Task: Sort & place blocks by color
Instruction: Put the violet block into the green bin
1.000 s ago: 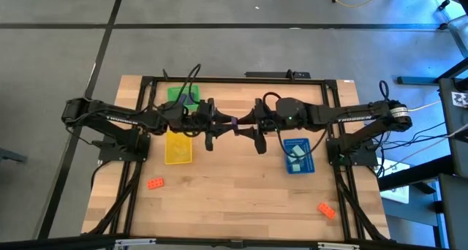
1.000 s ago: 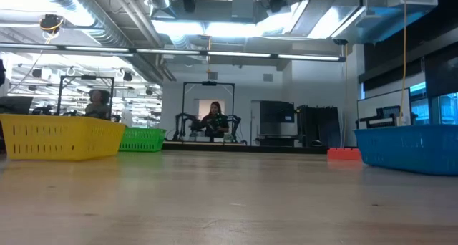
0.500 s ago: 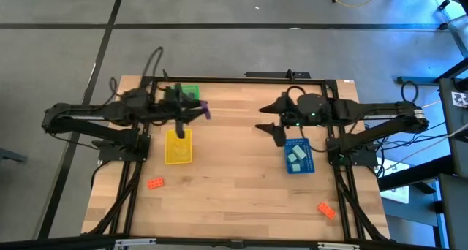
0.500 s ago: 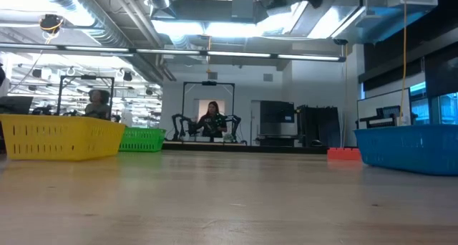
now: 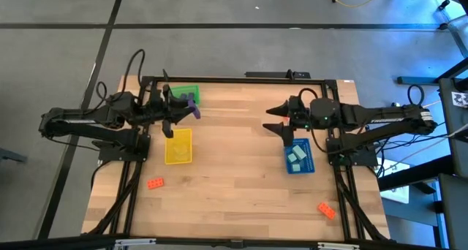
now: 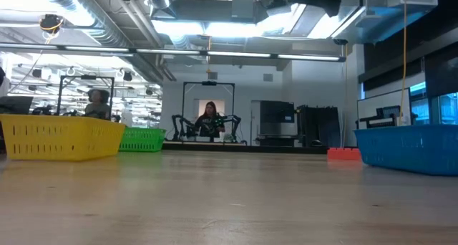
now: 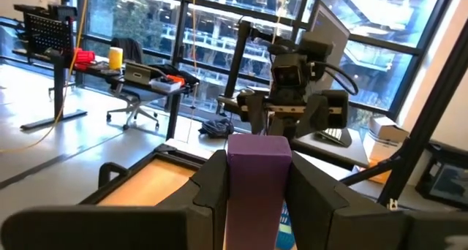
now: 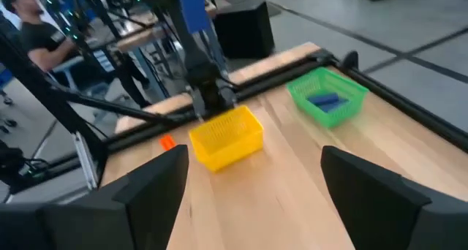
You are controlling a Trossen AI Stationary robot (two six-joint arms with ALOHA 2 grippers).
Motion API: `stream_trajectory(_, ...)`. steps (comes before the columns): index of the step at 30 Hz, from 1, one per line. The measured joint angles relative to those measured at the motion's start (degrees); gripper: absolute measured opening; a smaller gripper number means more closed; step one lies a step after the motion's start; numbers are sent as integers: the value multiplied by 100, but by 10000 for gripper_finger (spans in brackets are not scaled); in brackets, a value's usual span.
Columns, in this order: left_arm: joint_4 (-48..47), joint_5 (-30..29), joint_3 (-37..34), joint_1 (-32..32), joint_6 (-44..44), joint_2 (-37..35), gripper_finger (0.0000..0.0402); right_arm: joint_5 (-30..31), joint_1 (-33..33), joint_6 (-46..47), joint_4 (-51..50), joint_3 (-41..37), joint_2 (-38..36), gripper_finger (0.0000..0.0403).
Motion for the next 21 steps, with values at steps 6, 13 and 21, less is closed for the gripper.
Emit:
stream_trajectory(6,51,-41,0,0,3,0,94,0,0,-5,102,-5,4,313)
stream_trajectory(13,49,-44,0,0,5,2,94,-1,0,-19,102,-5,4,313)
stream_trajectory(21,49,-42,0,0,1,2,94,-101,0,-22,100,-5,4,313)
